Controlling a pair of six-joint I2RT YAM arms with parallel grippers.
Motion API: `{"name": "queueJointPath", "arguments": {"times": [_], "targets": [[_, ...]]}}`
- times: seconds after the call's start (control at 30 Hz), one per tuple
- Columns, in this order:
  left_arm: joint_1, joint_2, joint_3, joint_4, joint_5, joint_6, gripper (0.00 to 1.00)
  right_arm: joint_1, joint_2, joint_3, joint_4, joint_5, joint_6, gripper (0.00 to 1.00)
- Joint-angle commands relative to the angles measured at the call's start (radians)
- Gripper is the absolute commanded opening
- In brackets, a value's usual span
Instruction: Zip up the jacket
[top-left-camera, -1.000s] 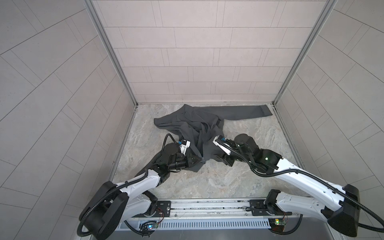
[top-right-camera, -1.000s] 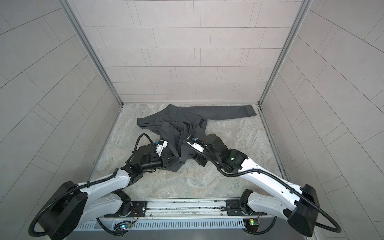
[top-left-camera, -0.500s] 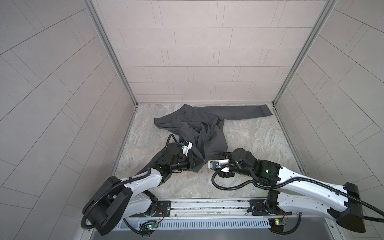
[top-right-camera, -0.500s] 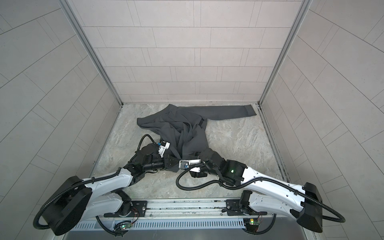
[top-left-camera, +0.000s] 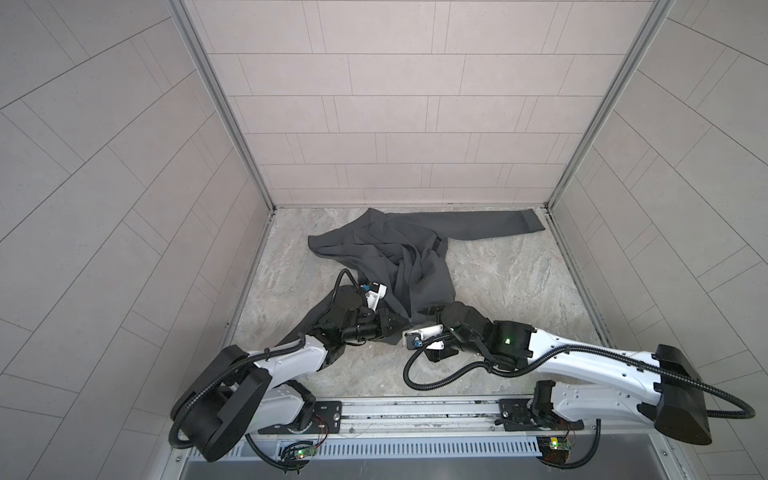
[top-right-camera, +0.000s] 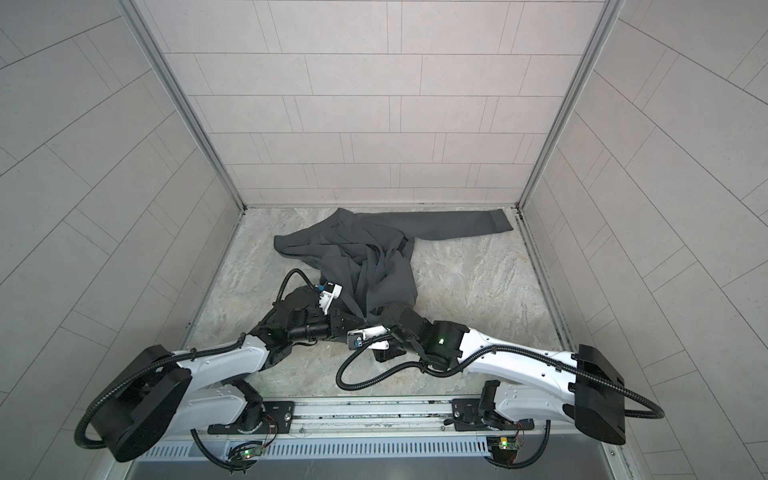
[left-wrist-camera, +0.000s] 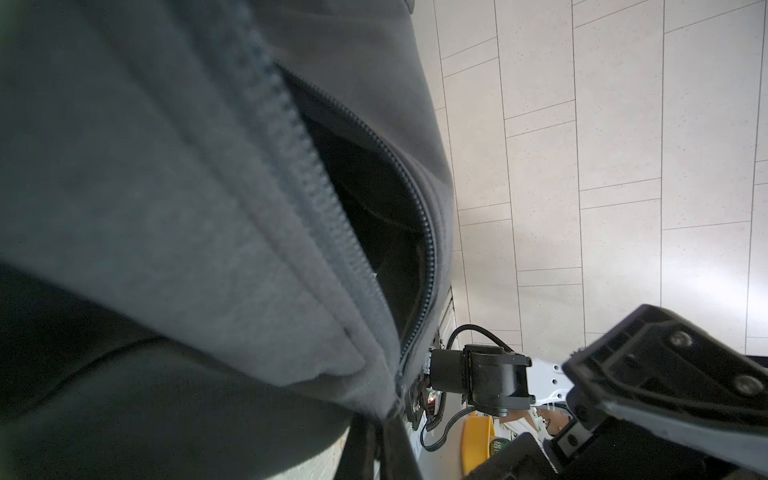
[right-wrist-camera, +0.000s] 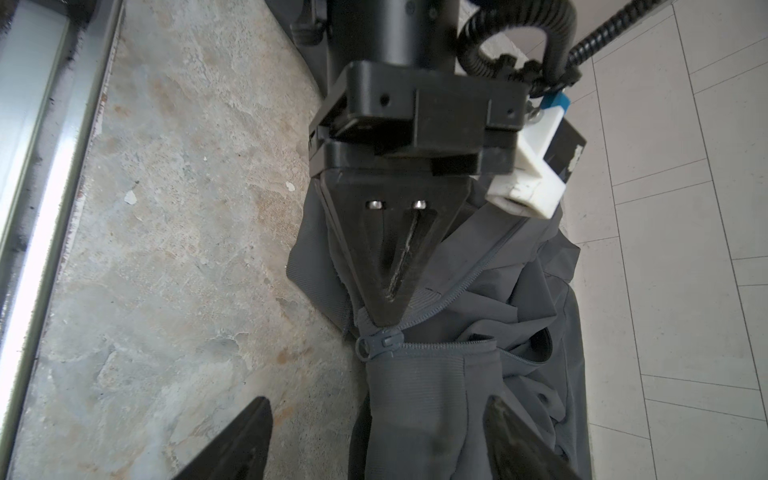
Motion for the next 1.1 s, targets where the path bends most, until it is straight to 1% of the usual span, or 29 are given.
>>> {"name": "queueJointPath", "arguments": {"times": [0.0, 0.17, 0.33, 0.73, 1.07], "targets": [[-0.009, 0.019, 0.001, 0.075, 0.027, -0.022, 0.00, 0.009, 0.019, 0.002, 0.070, 0.051, -0.043, 0.81], [-0.013, 0.031, 0.001, 0.098, 0.030, -0.030, 0.00, 0.013, 0.062, 0.022, 0.077, 0.096, -0.042, 0.81], [-0.013, 0.028, 0.003, 0.105, 0.035, -0.031, 0.00, 0.018, 0.100, 0.028, 0.079, 0.106, -0.062, 0.82], [-0.016, 0.042, -0.002, 0.121, 0.045, -0.036, 0.00, 0.019, 0.151, 0.057, 0.100, 0.189, -0.052, 0.80], [-0.018, 0.046, -0.005, 0.126, 0.045, -0.037, 0.00, 0.019, 0.175, 0.056, 0.117, 0.221, -0.077, 0.73]]}}
